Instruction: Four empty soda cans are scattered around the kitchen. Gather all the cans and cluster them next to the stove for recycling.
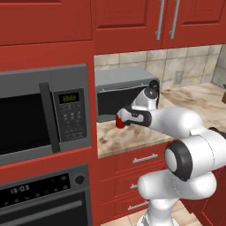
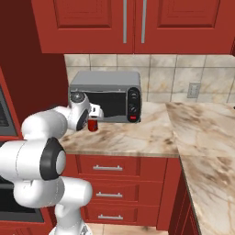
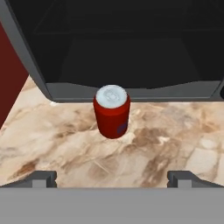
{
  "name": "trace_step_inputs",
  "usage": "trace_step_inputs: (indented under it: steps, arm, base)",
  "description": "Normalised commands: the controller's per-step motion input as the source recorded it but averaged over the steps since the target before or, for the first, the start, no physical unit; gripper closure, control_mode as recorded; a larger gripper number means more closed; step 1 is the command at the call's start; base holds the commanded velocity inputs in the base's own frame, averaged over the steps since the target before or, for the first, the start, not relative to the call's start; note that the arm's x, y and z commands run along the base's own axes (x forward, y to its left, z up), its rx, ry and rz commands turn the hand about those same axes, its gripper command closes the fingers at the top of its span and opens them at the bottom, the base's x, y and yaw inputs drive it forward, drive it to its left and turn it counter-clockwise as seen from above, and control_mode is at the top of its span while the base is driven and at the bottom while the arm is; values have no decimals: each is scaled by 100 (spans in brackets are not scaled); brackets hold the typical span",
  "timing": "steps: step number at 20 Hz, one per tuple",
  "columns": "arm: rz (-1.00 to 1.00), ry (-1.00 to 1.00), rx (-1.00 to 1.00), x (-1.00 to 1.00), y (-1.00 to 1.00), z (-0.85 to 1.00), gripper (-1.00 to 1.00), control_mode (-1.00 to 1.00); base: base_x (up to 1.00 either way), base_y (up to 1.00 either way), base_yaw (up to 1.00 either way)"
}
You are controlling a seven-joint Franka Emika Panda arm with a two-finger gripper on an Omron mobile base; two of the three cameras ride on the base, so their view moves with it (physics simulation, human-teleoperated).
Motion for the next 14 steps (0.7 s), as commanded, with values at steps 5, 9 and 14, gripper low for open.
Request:
trace_step_inputs:
  steps: [5,9,14]
  arm:
    - [1,0,0,3,0,-21,-100,-100]
    - [0,0,0,8,0,-9,-100,-100]
    - [0,0,0,14,1,-4,-100,-100]
  base:
    - [0,0,0]
    - [0,0,0]
    - [0,0,0]
